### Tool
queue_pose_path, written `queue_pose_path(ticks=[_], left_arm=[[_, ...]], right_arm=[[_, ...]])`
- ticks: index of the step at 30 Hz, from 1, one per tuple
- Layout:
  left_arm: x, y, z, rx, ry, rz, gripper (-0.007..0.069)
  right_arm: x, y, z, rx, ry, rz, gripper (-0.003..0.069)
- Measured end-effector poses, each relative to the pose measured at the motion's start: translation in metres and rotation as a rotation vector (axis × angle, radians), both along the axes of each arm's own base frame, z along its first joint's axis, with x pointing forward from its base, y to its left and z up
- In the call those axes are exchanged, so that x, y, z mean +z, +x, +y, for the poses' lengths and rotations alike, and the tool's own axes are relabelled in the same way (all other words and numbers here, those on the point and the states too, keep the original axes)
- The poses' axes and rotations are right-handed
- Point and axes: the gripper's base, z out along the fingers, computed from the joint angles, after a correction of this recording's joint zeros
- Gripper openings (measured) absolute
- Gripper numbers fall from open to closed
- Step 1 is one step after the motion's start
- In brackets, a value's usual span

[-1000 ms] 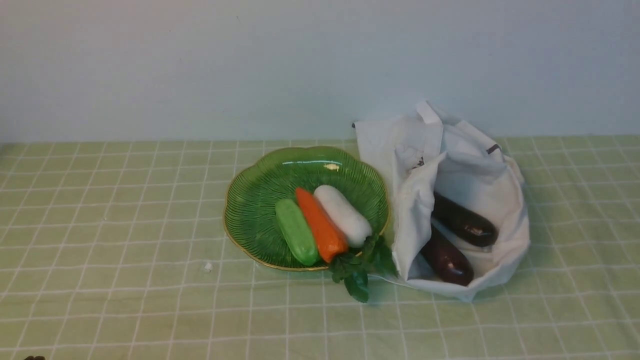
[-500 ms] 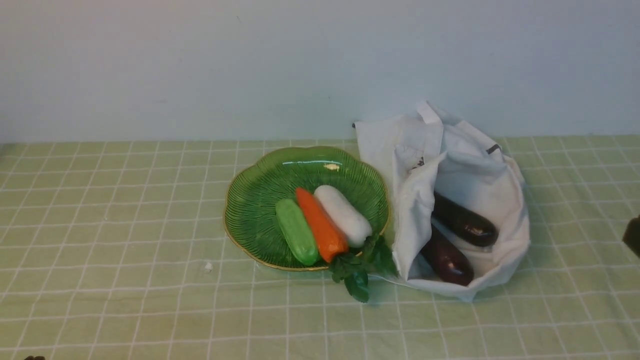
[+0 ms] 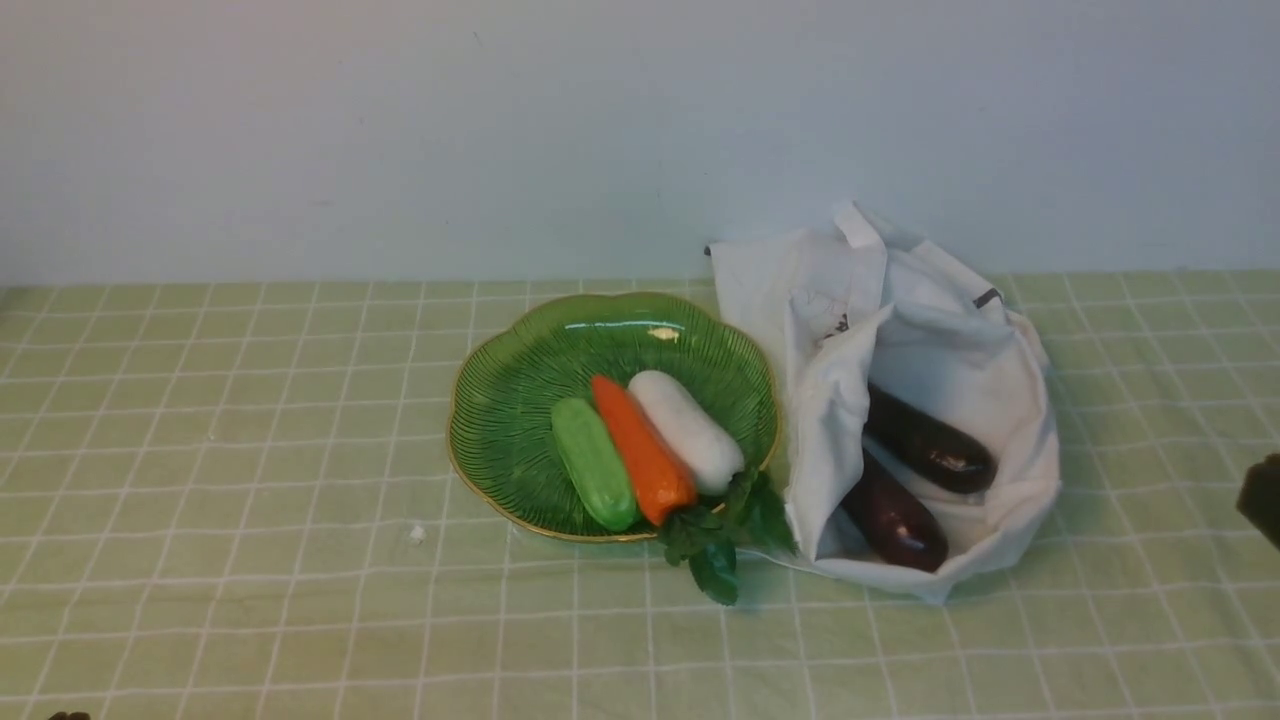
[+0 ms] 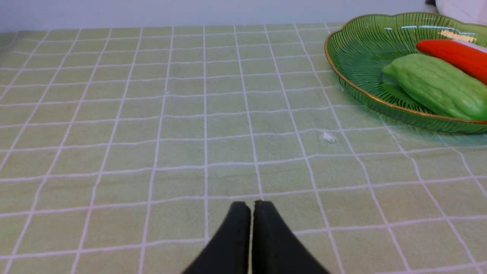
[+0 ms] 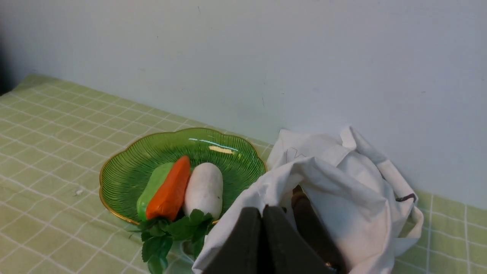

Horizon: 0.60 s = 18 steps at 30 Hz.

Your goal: Take vegetables from bag on green coffee tablecloth place on plate.

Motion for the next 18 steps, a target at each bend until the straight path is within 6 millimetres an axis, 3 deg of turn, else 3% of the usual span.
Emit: queue_pose_path(ticks=[5,10,18], left_arm=[[0.000,0.000,0.000,0.000,0.000,0.000,-0.0004],[0.000,0.000,0.000,0.000,0.000,0.000,-0.0004],[0.000,0.000,0.000,0.000,0.000,0.000,-0.0004]], right_arm=[[-0.022,-0.007,-0.009,-0.061,-0.036,-0.008,-0.0015],[-0.067,-0.020,-0.028,-0.258,-0.035,-0.005,-0.0015],[-0.103,-0.029,-0.040,-0.448,-0.004,-0.011,-0.0015]])
